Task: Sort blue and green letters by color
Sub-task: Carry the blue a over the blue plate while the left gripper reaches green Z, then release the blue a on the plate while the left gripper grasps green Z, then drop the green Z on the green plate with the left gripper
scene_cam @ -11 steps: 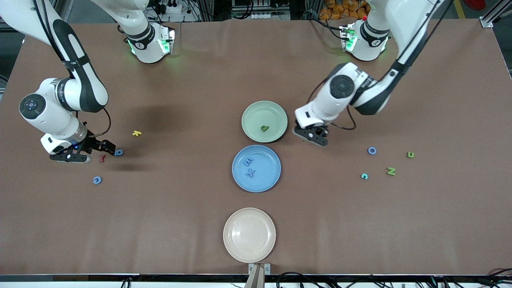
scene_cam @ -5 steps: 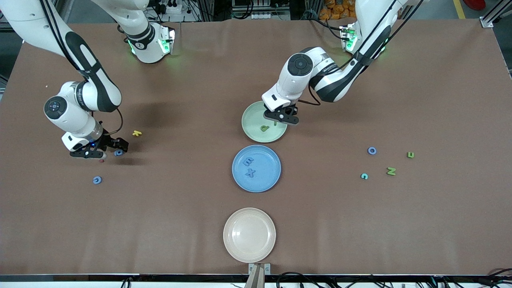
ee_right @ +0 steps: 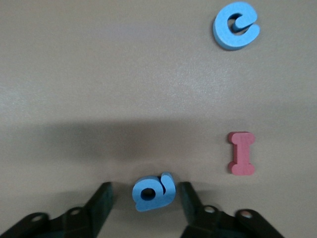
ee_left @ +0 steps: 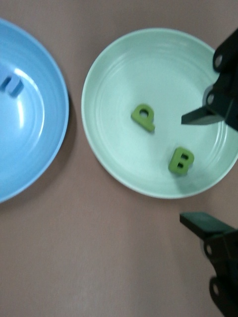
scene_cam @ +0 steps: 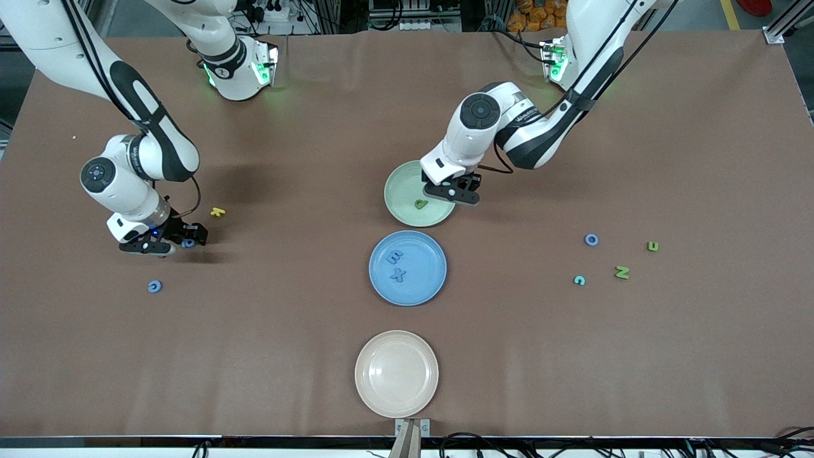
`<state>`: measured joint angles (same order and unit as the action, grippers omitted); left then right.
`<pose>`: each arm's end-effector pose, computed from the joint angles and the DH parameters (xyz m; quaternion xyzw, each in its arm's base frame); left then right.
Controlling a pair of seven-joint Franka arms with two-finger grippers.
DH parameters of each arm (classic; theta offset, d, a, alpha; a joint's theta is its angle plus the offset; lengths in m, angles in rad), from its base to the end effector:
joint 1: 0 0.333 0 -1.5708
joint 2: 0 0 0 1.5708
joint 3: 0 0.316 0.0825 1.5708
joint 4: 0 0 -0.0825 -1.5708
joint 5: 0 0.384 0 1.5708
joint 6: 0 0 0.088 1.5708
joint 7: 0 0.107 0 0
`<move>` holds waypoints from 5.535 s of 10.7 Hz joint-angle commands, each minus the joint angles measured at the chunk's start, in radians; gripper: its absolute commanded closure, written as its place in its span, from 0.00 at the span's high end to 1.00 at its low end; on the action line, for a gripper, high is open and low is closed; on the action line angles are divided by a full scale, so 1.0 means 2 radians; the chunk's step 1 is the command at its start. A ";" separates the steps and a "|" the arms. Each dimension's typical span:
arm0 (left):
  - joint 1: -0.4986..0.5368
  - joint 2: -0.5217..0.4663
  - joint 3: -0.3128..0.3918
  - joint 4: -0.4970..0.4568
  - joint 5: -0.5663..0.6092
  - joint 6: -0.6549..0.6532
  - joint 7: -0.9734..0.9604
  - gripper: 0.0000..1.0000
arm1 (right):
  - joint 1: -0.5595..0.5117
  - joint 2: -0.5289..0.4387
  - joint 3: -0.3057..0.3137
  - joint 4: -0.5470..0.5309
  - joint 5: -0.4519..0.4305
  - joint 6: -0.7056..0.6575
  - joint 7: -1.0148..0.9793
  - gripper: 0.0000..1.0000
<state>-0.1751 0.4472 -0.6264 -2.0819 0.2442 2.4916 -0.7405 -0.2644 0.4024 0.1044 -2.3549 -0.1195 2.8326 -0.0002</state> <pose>0.4161 -0.4206 0.2532 0.9933 -0.0985 -0.0121 0.0594 0.5108 -0.0737 0.1676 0.9988 -0.0286 0.0396 0.0033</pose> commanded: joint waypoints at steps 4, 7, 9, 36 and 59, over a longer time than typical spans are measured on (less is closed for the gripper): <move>0.109 -0.050 0.019 0.015 0.046 -0.107 0.133 1.00 | -0.002 -0.005 0.007 0.009 -0.003 -0.020 0.001 0.00; 0.208 -0.047 0.019 0.012 0.047 -0.114 0.237 1.00 | 0.018 -0.010 0.009 0.060 -0.002 -0.081 0.032 0.00; 0.242 -0.046 0.019 0.011 0.062 -0.114 0.241 1.00 | 0.061 -0.008 0.009 0.102 0.000 -0.124 0.109 0.00; 0.351 0.113 0.042 0.087 0.174 -0.022 0.295 0.65 | 0.387 0.158 0.019 0.415 0.085 -0.192 0.412 1.00; 0.222 0.065 -0.093 0.094 0.164 -0.140 -0.005 0.00 | 0.001 0.098 -0.026 0.289 0.006 -0.200 -0.101 1.00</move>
<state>0.4030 0.5919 -0.8122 -1.8982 0.5651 2.2374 -0.5356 -0.1989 0.6259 0.0353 -1.6971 -0.0947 2.3506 -0.1046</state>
